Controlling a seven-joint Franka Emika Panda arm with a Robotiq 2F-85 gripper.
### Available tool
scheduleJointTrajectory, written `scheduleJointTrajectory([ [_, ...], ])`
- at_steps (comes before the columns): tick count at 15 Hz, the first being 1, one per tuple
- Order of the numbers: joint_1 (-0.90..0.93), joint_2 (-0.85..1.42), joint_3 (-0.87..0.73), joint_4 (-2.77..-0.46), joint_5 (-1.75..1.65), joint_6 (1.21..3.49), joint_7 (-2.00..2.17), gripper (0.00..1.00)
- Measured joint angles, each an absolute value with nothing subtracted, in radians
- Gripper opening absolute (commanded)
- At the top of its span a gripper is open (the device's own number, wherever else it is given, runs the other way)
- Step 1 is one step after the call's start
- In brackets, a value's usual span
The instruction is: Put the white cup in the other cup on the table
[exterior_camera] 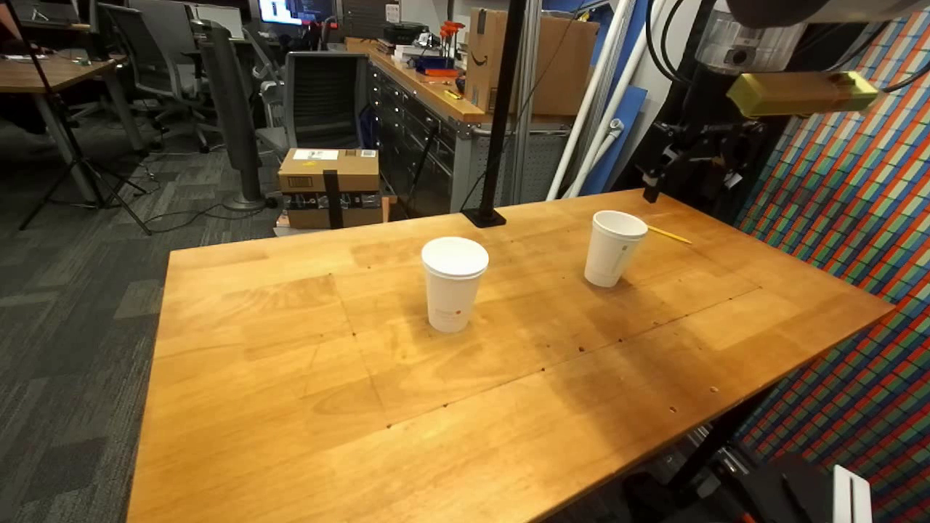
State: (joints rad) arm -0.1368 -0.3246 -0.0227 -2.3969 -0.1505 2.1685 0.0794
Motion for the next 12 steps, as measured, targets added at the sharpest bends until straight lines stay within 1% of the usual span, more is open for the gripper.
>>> scheduleJointTrajectory([
  [7, -0.134, -0.314, -0.023, -2.399, -0.150, 2.168, 0.081, 1.00],
  [12, -0.129, -0.257, -0.023, -2.368, -0.148, 2.199, 0.088, 1.00],
])
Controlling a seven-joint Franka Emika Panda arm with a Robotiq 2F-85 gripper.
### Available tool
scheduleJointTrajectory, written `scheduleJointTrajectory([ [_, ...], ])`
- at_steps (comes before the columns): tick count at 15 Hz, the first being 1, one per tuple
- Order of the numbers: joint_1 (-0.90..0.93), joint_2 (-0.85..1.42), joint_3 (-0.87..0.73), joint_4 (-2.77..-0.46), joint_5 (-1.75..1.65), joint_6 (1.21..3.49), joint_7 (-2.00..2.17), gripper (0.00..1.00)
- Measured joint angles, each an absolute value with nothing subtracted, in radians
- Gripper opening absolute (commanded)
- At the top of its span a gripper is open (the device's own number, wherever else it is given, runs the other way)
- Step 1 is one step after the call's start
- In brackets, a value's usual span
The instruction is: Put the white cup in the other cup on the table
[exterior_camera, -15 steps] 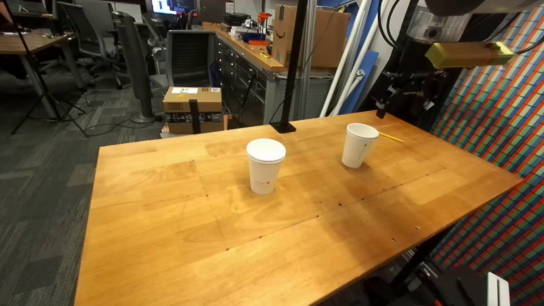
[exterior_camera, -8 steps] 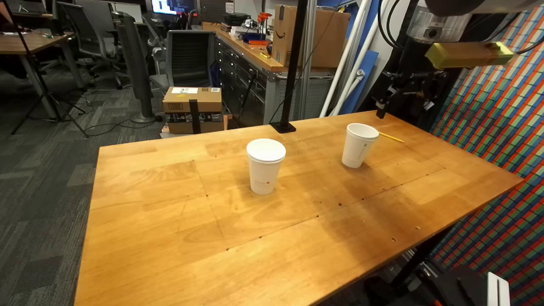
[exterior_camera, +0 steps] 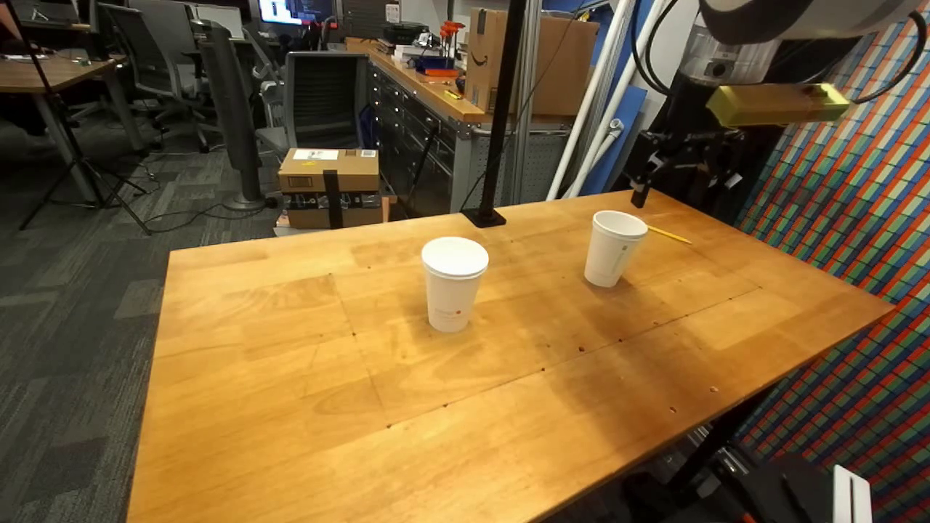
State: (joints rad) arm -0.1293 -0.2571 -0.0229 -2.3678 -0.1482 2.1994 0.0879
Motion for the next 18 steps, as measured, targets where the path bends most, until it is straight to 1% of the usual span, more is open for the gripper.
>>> scheduleJointTrajectory([
  [4, -0.129, -0.194, -0.029, -2.311, -0.145, 2.264, 0.084, 1.00],
  [9, -0.129, -0.134, -0.049, -2.252, -0.130, 2.293, 0.049, 1.00],
  [18, -0.132, -0.074, -0.117, -2.241, -0.081, 2.315, -0.052, 1.00],
])
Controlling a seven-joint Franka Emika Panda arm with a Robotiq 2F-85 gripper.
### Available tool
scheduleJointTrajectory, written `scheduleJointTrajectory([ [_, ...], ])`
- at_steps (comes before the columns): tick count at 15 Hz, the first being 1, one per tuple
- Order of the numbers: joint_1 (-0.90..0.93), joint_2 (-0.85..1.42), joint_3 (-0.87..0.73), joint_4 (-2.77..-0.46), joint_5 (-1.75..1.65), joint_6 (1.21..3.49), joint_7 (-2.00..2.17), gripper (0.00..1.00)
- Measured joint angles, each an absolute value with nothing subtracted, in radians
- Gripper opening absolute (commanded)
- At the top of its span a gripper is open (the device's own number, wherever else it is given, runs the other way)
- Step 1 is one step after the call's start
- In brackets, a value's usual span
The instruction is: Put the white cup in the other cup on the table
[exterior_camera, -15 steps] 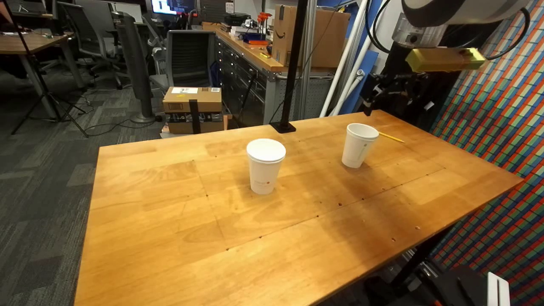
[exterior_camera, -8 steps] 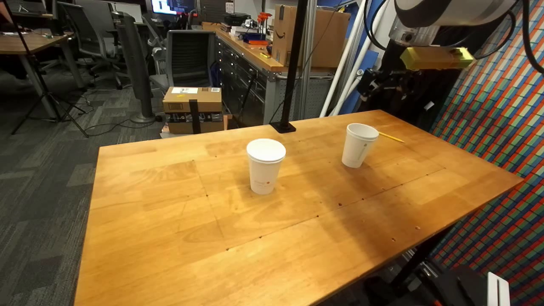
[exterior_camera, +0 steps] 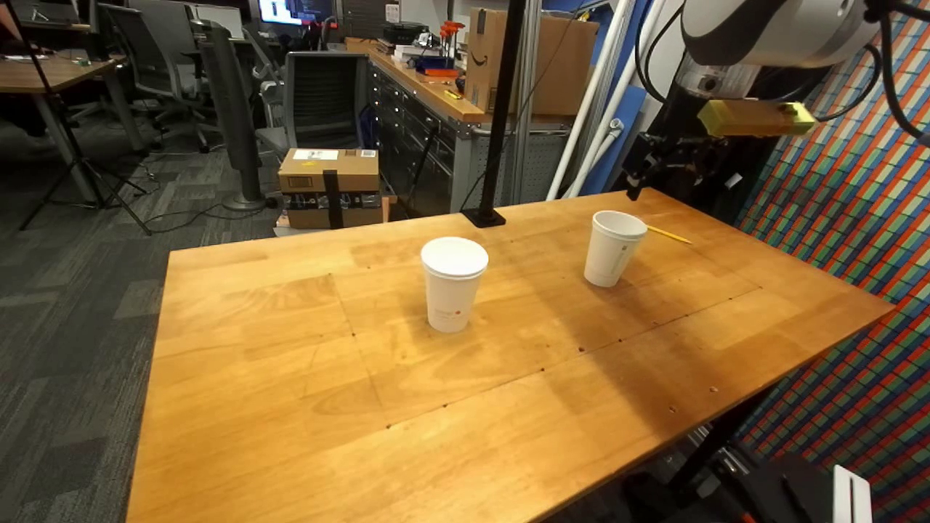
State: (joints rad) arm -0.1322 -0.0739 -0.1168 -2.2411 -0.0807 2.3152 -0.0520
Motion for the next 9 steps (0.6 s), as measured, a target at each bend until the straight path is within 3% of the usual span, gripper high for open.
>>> scheduleJointTrajectory([
  [9, -0.113, 0.023, -0.109, -2.238, 0.002, 2.387, -0.182, 1.00],
])
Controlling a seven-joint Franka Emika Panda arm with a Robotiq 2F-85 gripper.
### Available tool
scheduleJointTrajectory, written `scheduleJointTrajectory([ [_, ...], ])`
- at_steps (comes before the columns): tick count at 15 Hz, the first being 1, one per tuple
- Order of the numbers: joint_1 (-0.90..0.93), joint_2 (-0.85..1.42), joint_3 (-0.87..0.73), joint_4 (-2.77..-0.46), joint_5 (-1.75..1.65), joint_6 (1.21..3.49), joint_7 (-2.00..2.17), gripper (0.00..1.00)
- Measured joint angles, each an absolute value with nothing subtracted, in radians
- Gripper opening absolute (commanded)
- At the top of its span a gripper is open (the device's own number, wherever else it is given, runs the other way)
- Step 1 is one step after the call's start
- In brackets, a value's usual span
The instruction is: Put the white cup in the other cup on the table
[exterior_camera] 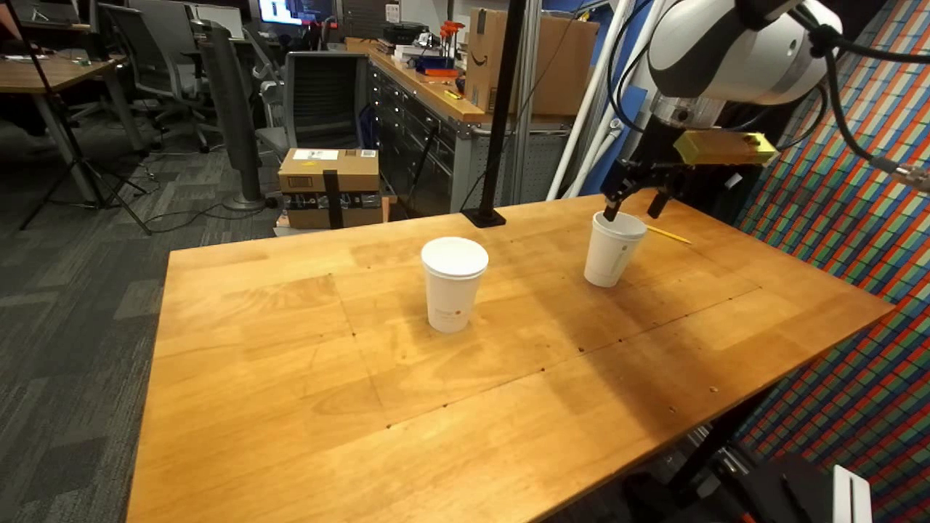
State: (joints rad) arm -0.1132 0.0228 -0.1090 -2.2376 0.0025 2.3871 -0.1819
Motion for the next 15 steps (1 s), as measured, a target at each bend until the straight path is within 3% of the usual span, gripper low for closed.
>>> scheduleJointTrajectory([
  [7, -0.113, 0.111, -0.100, -2.206, 0.055, 2.403, -0.275, 1.00],
  [8, -0.113, 0.121, -0.098, -2.203, 0.064, 2.403, -0.288, 0.75],
  [10, -0.113, 0.136, -0.094, -2.200, 0.072, 2.403, -0.308, 0.67],
  [15, -0.116, 0.147, -0.091, -2.193, 0.074, 2.402, -0.328, 0.24],
])
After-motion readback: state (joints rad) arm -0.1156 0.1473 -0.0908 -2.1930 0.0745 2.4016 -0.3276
